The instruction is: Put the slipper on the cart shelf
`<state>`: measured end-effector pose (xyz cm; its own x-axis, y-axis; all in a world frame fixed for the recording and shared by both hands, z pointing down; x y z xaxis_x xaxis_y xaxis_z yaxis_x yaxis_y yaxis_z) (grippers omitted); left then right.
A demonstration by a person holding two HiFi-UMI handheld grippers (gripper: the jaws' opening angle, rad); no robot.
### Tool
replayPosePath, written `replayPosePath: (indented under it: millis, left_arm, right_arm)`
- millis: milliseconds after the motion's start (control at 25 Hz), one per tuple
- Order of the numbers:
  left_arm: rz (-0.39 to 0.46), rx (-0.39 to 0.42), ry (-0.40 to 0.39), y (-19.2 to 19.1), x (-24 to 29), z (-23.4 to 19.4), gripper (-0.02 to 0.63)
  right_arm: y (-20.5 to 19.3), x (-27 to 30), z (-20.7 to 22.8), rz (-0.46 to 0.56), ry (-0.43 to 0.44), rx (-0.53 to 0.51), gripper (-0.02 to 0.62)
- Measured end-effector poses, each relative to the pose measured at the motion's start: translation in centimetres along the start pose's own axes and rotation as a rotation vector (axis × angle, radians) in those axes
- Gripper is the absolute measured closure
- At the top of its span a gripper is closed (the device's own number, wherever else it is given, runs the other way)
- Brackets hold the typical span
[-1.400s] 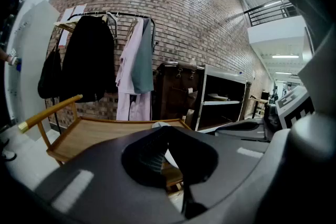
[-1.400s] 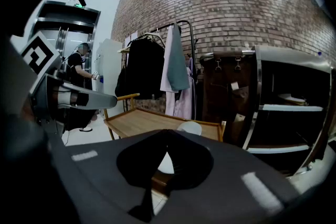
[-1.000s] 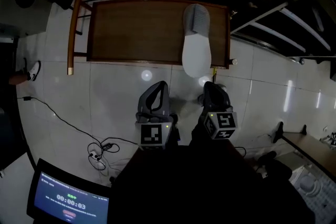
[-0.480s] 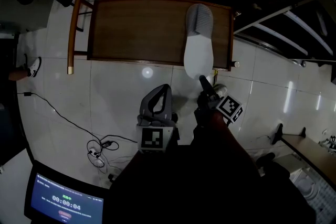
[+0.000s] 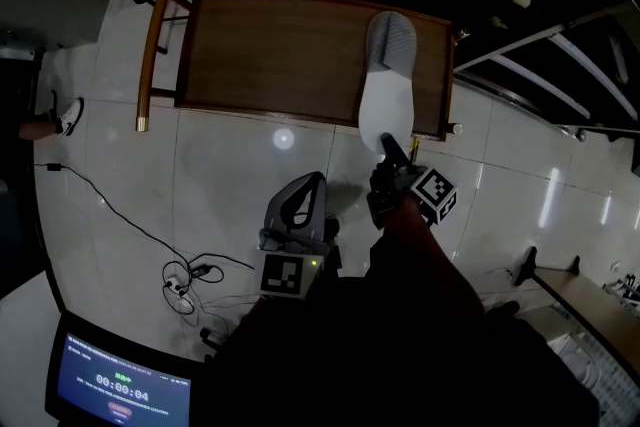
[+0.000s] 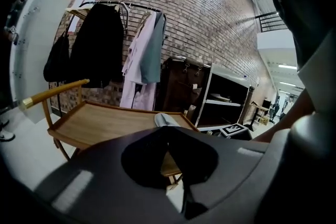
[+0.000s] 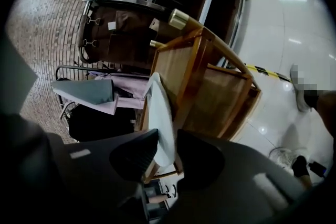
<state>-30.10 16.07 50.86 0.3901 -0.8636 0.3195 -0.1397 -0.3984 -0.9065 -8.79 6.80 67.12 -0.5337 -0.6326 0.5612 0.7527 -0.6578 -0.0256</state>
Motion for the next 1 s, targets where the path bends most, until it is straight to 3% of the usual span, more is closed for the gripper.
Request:
replayPosePath:
  millis: [320,600,880,1000]
  left_arm:
    - [0.022,0.009,0.001,0.2,-0.7,0.1,0.591]
    - [0.043,0.025,0.002,0.5,-1.9,0.3,0.591]
    - [0.078,0.074,-0.054,2.0,-2.6,1.2,0.591]
    - [0.094,0.089,-0.081,3.0,-2.5,1.4,0.591]
  right_arm:
    - [0.0,-0.3,-1.4,0.015,0.076,-0.068,0.554]
    - [-0.2,-3.3,-3.2,0.019,0.13,-0.119,0.563]
    - [-0.4,-8.2,-6.0,0.071,0.202,-0.238,0.565]
    - [0.1,-10.6,-7.3,0.127,0.218,-0.344,0.564]
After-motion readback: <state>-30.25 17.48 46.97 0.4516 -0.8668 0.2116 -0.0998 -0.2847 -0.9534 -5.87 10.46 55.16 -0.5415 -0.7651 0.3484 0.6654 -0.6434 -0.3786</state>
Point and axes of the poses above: the fingertips, and each gripper's own axes: x forward along the fingers, z to its right, y out of its top, the point moved 10 cm from there along -x, backward along the fingers, and after that the axes turned 7 degrees about -y, right-handed, at the moved point
